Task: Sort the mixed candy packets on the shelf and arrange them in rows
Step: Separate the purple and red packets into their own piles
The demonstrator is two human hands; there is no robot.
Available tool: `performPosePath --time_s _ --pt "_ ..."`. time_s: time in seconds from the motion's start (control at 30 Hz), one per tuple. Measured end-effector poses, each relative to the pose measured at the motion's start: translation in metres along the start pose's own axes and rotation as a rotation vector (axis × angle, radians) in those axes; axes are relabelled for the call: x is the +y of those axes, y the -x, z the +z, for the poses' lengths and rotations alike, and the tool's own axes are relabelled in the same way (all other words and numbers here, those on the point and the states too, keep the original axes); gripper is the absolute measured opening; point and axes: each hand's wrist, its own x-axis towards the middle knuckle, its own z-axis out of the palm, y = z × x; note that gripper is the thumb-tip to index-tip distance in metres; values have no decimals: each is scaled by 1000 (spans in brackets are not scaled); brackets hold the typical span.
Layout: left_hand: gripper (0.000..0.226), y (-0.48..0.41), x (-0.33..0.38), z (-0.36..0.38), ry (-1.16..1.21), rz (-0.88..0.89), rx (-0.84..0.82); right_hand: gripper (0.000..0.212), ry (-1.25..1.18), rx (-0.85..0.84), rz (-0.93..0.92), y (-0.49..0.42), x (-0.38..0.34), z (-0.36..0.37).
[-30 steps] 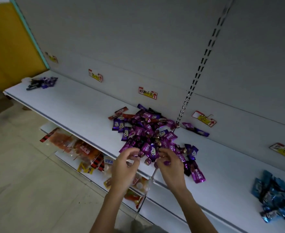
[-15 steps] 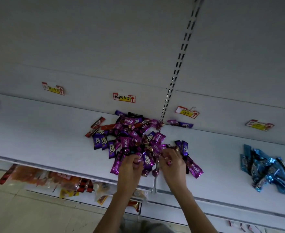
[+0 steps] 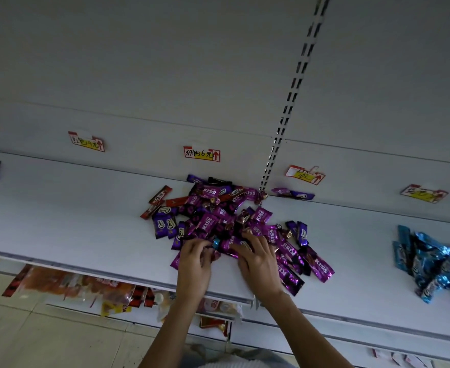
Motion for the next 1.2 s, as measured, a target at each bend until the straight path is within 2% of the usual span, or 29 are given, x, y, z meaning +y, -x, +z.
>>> performPosePath --time_s 0.17,0.27,0.33,0.4,0.47,0.57,0.7,0.83,0.97,1.03,1.1,1.13,1.2 --pt "24 -10 -5 -1 -24 6 17 35 65 50 170 -25 15 -6" --pt "29 -14 -3 4 -32 36 23 20 56 86 232 -31 13 -12" --pt "38 -17 0 8 -70 28 7 29 50 78 172 -30 1 -11" --pt "40 -19 2 13 -137 46 0 32 75 -21 33 -24 -11 -5" --pt "34 -23 3 15 -168 44 21 31 142 -127 -12 -21 -9 2" --pt "24 -30 6 14 -161 -21 42 22 163 -133 136 -27 11 3" --pt "28 -34 8 17 -185 -14 55 30 82 -123 316 -38 23 -4" --pt "35 -35 10 24 -270 -7 71 27 91 -94 305 -38 20 -3" --pt "23 -38 15 25 -320 -32 24 31 61 8 261 -46 16 -5" --pt "25 -41 18 23 -311 -44 -8 44 47 -51 205 -58 8 -10" --pt "40 -43 18 23 -351 15 -50 56 79 -231 164 -73 2 -10" --pt "46 -45 15 24 -355 65 -62 56 100 -318 160 -82 -2 -8" --pt "43 -47 12 22 -307 120 -59 54 101 -428 144 -94 -7 -1"
